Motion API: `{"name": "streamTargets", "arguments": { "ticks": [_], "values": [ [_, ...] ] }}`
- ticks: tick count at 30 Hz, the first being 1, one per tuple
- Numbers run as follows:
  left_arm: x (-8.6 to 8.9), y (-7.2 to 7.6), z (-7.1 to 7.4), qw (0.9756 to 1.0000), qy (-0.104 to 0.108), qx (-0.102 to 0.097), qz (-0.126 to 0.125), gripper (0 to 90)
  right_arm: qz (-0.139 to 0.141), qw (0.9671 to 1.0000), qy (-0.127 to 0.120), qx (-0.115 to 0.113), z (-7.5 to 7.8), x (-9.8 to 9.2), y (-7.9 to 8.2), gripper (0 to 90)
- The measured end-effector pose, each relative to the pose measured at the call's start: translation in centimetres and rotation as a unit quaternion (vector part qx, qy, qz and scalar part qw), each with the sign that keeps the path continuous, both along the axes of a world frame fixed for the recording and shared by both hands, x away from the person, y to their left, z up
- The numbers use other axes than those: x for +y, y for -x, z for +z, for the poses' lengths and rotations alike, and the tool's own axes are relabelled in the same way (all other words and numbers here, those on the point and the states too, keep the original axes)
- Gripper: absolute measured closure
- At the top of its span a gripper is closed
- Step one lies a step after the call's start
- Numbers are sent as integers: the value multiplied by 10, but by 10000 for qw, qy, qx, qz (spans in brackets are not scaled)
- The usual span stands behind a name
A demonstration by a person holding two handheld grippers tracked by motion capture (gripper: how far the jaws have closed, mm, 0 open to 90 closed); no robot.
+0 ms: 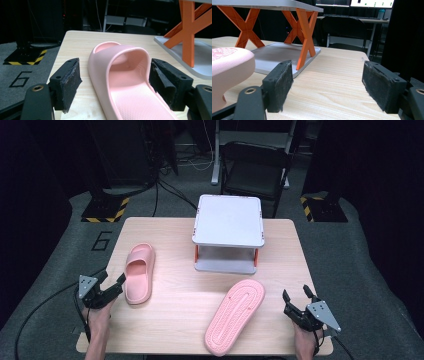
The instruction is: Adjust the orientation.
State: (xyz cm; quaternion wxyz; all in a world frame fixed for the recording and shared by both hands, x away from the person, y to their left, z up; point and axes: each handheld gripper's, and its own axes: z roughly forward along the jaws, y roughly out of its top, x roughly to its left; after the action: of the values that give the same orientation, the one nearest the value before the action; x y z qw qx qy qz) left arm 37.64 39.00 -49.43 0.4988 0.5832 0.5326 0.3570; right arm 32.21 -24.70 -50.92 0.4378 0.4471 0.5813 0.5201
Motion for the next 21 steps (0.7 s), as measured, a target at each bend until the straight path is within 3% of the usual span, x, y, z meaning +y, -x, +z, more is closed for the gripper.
{"name": "streamTargets", "arguments": {
  "ticks": [13, 21],
  "values": [
    [-12, -16, 5, 9995, -240, 171, -106, 268, -84, 9999, -144, 6, 1, 1, -2, 243],
    [-14, -22, 0, 9992, -288, 268, -97, 268, -41, 10000, 14, 14, 1, 5, -5, 244]
  ]
}}
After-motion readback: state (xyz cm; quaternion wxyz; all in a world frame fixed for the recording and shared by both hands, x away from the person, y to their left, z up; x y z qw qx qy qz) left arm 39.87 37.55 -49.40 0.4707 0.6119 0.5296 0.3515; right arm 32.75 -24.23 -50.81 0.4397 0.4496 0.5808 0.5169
